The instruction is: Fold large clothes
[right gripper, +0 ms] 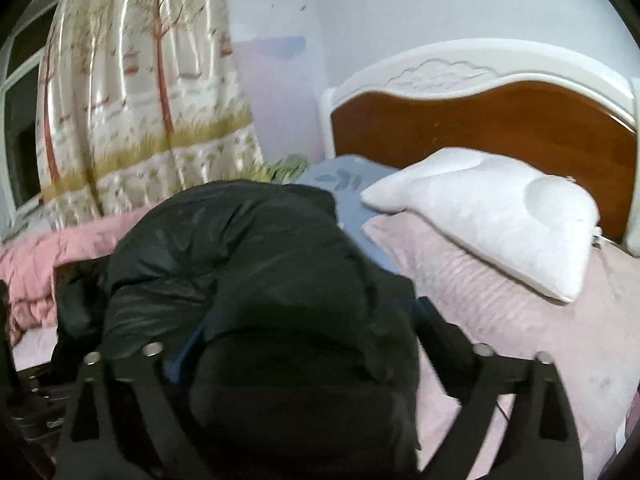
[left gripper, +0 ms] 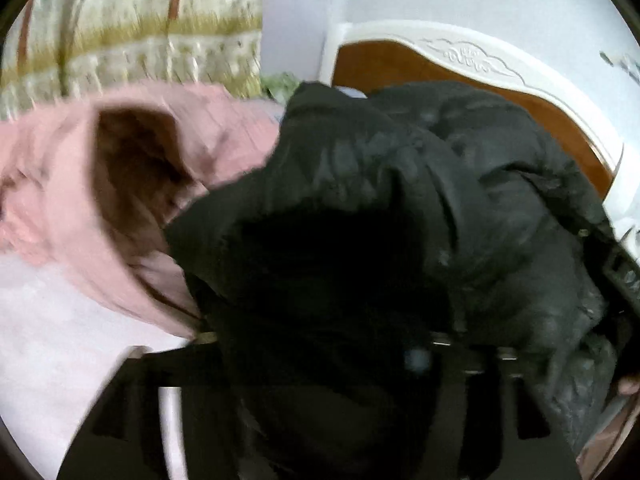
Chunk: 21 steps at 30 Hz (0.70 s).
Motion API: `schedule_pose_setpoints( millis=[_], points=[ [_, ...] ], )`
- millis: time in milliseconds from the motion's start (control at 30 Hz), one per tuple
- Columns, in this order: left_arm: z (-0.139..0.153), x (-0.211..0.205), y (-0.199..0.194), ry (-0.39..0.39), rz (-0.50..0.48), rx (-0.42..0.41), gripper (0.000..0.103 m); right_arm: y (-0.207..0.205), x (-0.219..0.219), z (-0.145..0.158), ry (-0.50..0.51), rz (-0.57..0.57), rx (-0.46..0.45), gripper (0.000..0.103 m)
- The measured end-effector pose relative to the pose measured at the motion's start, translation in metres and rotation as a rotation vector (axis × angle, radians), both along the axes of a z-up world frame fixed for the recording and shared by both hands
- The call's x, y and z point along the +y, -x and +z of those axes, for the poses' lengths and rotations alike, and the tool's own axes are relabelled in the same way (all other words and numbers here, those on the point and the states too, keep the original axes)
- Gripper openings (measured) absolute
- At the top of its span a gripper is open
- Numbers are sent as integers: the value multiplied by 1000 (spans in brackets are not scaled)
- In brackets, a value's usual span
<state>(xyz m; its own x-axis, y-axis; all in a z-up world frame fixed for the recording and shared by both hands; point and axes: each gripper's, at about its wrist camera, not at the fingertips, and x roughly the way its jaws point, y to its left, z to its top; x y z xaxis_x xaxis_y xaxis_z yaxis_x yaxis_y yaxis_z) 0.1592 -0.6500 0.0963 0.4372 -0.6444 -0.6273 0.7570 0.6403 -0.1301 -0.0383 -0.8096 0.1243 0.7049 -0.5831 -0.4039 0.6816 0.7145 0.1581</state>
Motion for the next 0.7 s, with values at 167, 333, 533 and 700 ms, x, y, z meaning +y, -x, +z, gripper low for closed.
schedule_pose_setpoints(
  millis=[167, 333, 533, 700],
  points=[
    [19, 49, 8, 61, 66, -95, 103, 24, 17, 15, -2, -18, -56, 103],
    [33, 97, 23, 107, 58, -222, 103, 53, 51, 38, 47, -66, -113, 103],
    [61, 170, 62, 214, 41, -454, 103, 107, 118, 68, 137, -97, -232, 103],
    [47, 243, 103, 276, 20, -503, 103, 142, 187, 46, 109, 87, -313, 103]
  ],
)
